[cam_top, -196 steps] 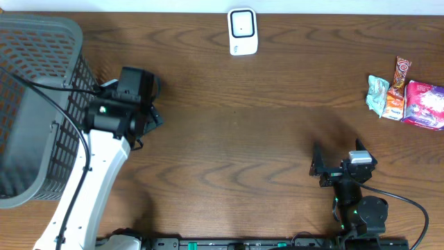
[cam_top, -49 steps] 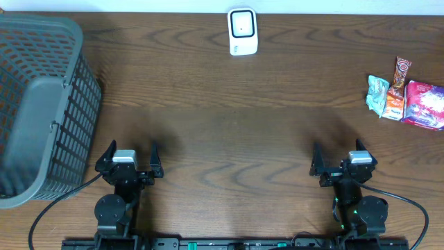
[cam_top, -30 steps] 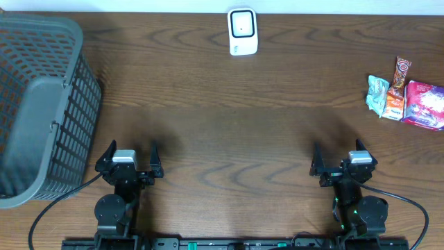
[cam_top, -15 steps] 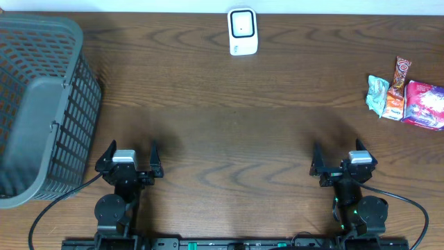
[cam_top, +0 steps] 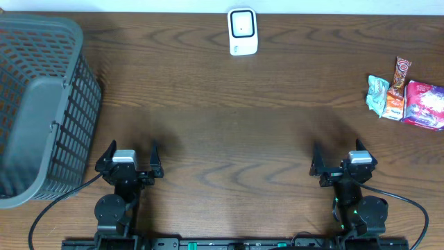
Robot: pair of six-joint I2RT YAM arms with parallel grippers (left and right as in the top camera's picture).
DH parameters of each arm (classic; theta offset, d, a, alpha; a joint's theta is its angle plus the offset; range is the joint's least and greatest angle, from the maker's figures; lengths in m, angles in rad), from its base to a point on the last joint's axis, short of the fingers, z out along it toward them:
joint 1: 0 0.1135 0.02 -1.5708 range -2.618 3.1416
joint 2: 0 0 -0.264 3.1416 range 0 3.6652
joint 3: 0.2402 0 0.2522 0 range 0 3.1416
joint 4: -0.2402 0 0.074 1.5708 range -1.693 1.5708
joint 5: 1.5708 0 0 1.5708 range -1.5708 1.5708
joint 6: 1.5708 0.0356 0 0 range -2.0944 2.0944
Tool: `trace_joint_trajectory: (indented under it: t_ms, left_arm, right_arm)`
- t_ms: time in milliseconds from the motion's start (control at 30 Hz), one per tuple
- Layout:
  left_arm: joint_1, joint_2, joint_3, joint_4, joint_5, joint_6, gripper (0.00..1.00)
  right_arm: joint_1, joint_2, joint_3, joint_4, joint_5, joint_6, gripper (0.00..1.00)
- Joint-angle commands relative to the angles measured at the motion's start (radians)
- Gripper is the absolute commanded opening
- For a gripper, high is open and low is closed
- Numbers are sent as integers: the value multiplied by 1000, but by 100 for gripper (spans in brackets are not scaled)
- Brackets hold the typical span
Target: Scan the item barcode
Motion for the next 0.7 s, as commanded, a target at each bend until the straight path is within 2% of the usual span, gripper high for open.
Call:
trace_joint_trajectory:
  t_ms: [0, 667]
  left_arm:
    - [5, -6, -10, -49, -13, -9, 98]
    - [5, -8, -10, -52, -21, -35, 98]
  right_arm:
    - [-2, -6, -1, -4, -6, -8, 99]
    - [-2, -6, -1, -4, -5, -8, 99]
